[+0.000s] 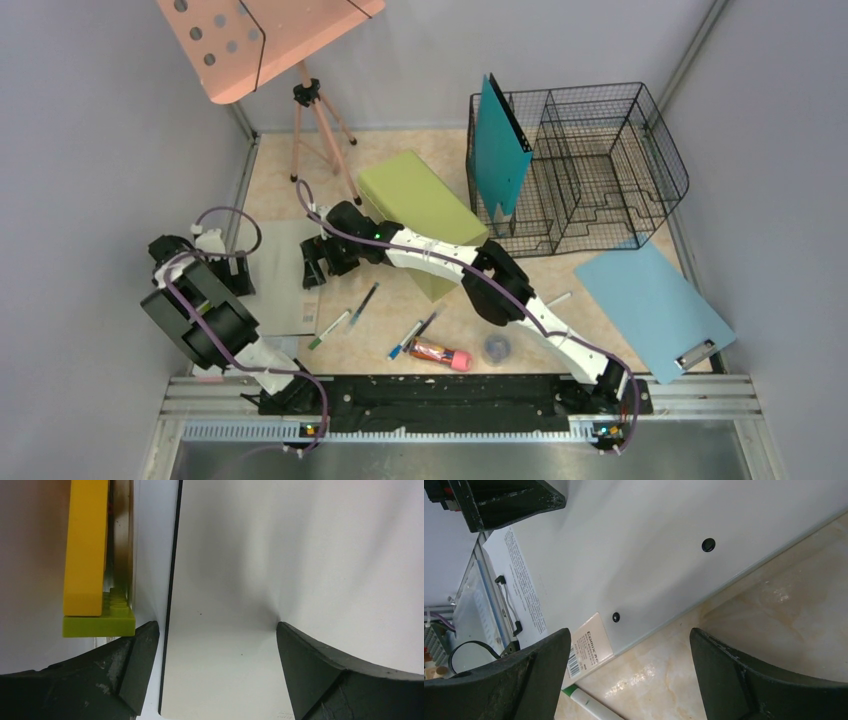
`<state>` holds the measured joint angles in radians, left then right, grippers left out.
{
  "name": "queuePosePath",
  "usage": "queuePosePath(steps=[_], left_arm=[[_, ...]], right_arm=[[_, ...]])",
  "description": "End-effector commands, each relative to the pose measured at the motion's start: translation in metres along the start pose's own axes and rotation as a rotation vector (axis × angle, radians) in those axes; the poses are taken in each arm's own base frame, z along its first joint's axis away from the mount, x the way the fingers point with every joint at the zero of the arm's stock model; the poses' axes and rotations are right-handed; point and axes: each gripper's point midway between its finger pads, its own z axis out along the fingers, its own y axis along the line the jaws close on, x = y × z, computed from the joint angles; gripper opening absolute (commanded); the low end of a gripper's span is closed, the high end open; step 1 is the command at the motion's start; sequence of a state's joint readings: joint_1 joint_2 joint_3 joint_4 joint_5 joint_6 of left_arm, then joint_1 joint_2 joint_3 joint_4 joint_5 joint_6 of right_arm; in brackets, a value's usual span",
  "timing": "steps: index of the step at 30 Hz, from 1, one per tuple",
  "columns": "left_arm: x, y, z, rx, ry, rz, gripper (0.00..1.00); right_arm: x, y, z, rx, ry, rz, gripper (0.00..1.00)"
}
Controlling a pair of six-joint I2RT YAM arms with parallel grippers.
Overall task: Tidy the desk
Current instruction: Pick up the folder from the corner of the board.
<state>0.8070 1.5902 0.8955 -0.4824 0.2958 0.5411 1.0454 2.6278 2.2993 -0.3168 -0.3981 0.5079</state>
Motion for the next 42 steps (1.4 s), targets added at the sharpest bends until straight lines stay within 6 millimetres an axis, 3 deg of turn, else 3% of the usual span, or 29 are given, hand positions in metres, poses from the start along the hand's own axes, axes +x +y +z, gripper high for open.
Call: queuePosePath(steps=[1,16,25,42], left_arm=[[0.024,-0.011,0.009,0.098,0.094,-0.02,0.93],[0.04,-0.03,0.001,0.183,0.105,0.033,0.92],[0.046,-0.034,-0.002,0.166,0.094,0.039,0.92],[0.069,-0.048,-0.004,0.197,0.099,0.144,0.91]], right_arm=[[0.003,0.003,0.005,-0.027,0.003,0.02,0.88],[0.005,0.006,0.009,-0.081,0.008,0.107,0.88],[0.008,-0.026,0.005,0.038,0.004,0.196,0.86],[0.022,-0.037,0.014,0.037,0.038,0.379,0.86]])
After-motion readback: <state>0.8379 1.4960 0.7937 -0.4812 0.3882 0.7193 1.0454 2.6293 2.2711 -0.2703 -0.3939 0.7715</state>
